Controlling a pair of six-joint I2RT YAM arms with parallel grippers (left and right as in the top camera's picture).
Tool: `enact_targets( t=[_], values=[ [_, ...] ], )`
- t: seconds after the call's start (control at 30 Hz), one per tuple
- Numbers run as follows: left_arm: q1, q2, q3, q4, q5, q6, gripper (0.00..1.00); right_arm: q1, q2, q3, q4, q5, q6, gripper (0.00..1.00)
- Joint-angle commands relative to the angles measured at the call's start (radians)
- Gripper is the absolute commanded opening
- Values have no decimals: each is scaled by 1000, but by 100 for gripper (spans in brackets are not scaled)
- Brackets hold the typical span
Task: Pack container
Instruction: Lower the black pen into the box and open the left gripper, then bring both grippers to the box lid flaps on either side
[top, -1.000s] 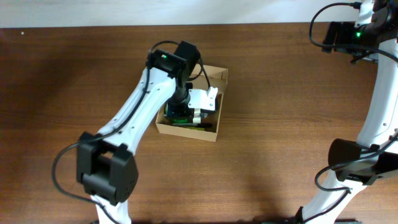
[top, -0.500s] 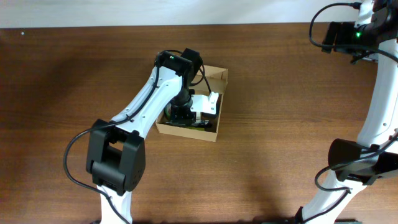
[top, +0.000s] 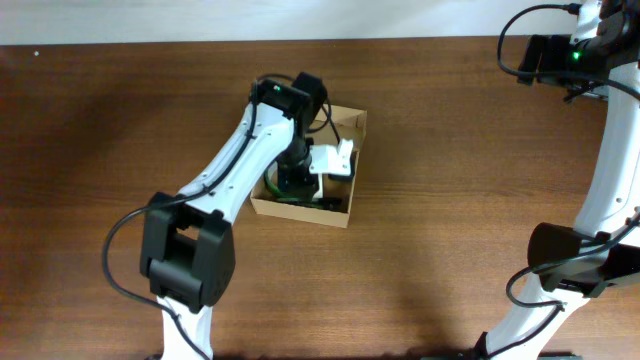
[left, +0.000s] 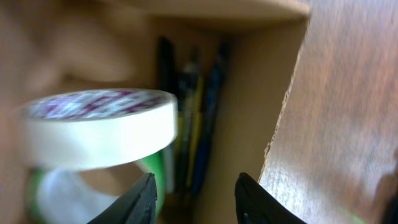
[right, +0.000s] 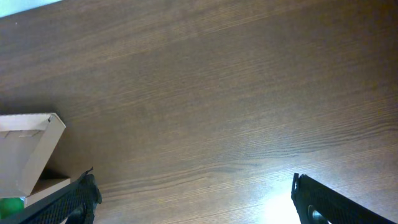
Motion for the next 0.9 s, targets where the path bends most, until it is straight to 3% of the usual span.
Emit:
enact_targets(
  t=[0.0, 0.17, 0.3, 0.4, 0.6, 0.63, 0.67, 0.73, 0.83, 0.87],
  values=[
    [-5, -127, 93, -3, 14, -106, 45, -6, 5, -1, 0, -6, 5, 99],
    [-5, -246, 204, 11, -49, -244, 46, -6, 5, -1, 1, -6, 5, 99],
    [15, -310, 266, 69, -287, -462, 47, -6, 5, -1, 1, -6, 5, 99],
    [83, -343, 266, 126, -444, -567, 53, -6, 5, -1, 10, -17, 8, 99],
    [355, -307, 254, 177, -377, -775, 56, -6, 5, -1, 92, -135, 8, 99],
    [410, -291, 254, 177, -318, -797, 53, -6, 5, -1, 92, -134, 8, 77],
    [462, -272, 254, 176, -251, -816, 40, -6, 5, -1, 92, -135, 8, 56],
    [541, -235, 252, 161, -138, -841, 20, -6, 5, -1, 82, -146, 8, 28],
    [611, -181, 233, 122, -70, -867, 2, 3, 6, -2, 53, -154, 9, 4],
    [625, -164, 217, 114, -64, -873, 2, 9, 6, -4, 42, -153, 8, 4]
  ],
)
